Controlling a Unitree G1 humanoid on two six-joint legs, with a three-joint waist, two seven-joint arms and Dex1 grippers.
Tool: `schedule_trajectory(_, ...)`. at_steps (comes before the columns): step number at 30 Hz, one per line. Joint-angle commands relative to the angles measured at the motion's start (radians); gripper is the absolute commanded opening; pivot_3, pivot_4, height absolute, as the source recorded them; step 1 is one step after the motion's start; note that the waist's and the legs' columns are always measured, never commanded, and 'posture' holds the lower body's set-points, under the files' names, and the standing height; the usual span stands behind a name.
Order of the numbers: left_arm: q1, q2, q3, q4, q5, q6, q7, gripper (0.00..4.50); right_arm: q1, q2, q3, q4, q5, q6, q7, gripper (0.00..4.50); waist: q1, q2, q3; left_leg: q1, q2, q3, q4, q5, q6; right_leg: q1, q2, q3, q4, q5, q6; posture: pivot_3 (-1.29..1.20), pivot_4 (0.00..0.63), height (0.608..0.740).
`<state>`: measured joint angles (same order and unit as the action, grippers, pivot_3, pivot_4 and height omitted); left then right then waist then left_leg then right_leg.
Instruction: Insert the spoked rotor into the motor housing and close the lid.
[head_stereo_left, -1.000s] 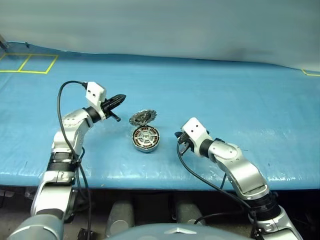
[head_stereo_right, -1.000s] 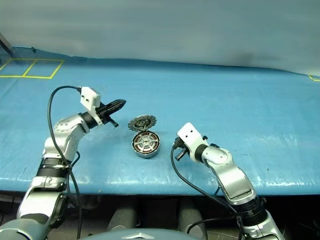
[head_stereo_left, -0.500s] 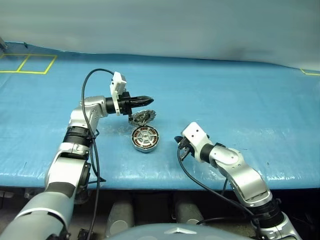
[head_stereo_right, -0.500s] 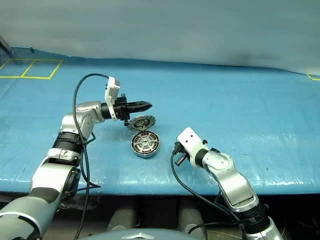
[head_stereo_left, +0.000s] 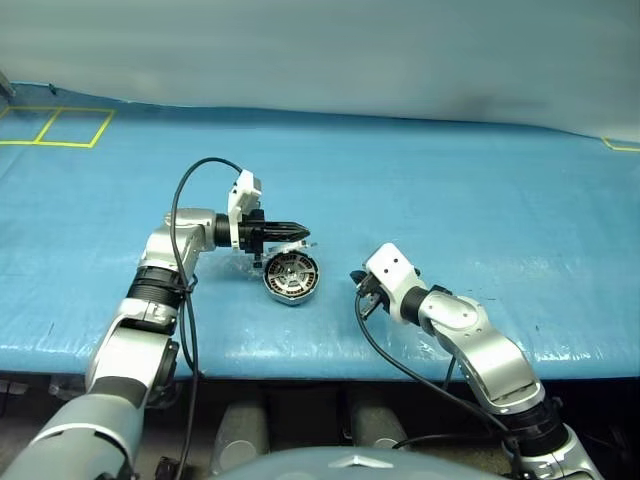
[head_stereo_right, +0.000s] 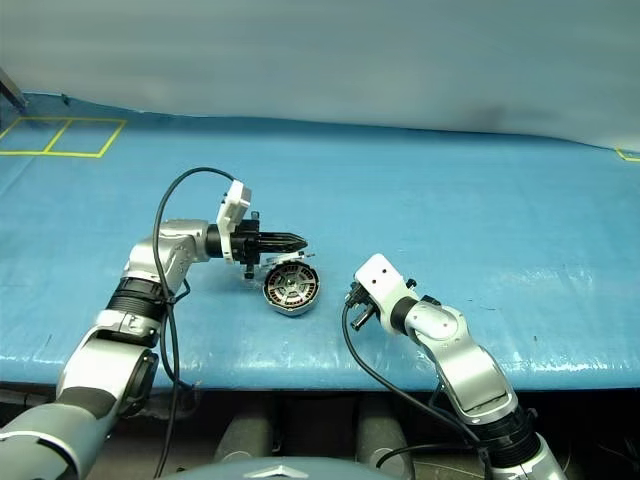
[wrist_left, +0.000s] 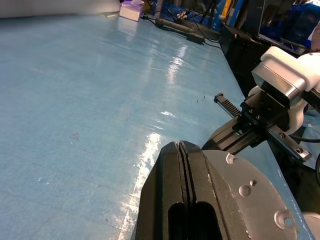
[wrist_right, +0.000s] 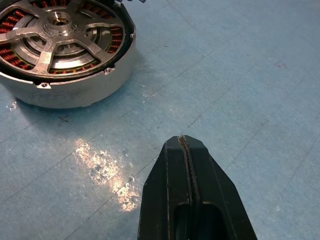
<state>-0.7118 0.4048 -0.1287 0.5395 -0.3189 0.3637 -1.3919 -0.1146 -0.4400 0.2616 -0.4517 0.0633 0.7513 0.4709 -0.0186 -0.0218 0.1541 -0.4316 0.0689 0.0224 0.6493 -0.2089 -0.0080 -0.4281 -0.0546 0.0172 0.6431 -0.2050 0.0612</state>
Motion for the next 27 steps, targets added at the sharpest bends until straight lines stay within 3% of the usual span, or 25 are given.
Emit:
schedule_trajectory(1, 0.031, 0.013, -0.017, -0.091, -0.001, 0.019, -0.009, 0.03, -0.016, 0.003, -0.025, -0.024, 0.001, -0.014, -0.010, 0.00, 0.000, 0.000, 0.000, 0.000, 0.000, 0.000, 0.000, 0.000, 0.000, 0.000, 0.000, 0.000, 0.000, 0.000, 0.000, 0.00, 0.150, 0.740)
schedule_trajectory(27, 0.224, 0.045, -0.078, -0.264, 0.009, 0.045, 0.026, 0.03, -0.036, 0.025, -0.014, 0.010, -0.007, -0.035, -0.022, 0.00, 0.007, 0.000, 0.000, 0.001, 0.000, 0.000, 0.001, 0.000, 0.000, 0.000, 0.000, 0.000, 0.001, 0.000, 0.000, 0.00, 0.150, 0.740)
